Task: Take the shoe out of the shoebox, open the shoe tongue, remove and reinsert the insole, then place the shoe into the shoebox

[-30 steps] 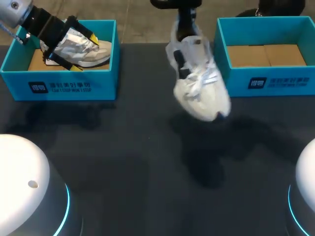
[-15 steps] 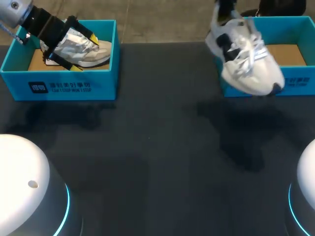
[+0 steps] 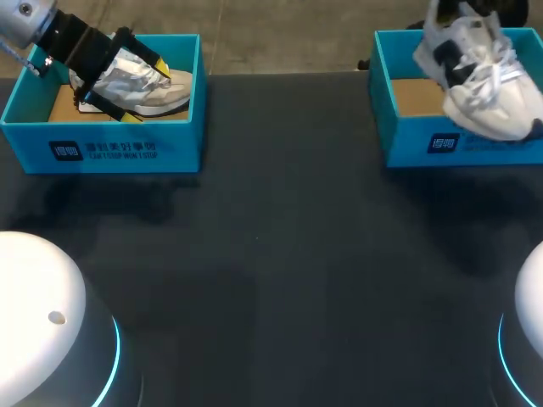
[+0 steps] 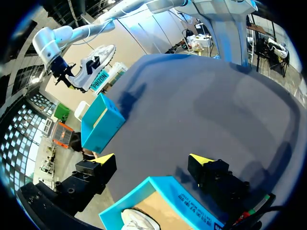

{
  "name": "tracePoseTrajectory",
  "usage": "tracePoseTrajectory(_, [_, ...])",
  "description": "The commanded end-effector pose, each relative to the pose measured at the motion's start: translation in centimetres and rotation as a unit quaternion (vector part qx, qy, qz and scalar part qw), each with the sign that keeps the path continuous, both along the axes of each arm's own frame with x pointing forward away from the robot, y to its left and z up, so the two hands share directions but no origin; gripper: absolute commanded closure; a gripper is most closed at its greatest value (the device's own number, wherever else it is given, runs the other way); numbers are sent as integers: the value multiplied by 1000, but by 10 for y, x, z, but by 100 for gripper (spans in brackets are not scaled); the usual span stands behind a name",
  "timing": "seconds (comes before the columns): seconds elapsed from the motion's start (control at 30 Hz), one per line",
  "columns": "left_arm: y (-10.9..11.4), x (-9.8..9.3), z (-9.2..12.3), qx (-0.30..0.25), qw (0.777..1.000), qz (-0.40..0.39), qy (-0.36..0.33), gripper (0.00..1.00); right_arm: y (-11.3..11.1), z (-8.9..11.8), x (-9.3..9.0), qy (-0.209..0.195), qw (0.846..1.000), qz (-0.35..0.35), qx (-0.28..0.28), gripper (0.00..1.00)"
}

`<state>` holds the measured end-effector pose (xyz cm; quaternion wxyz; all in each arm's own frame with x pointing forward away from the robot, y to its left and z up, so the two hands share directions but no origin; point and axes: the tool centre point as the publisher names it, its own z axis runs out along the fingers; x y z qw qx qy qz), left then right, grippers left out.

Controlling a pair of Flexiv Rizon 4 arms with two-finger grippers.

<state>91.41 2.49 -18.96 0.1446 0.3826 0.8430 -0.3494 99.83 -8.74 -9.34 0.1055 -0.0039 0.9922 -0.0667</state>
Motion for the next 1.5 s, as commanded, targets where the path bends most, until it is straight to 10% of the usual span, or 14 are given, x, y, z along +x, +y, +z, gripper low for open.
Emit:
tracePoseTrajectory(0.03, [0, 0, 1, 2, 1000, 0, 0, 0, -27, -5, 10, 2, 1000, 2, 7, 100])
tracePoseTrajectory(0.87, [0, 0, 1, 2, 1000, 0, 0, 0, -156, -51, 51, -27, 997, -62, -35, 100])
tracePoseTrajectory(1.5, [0, 0, 1, 2, 1000, 0, 0, 0, -200, -86, 45, -34, 996, -77, -22, 100])
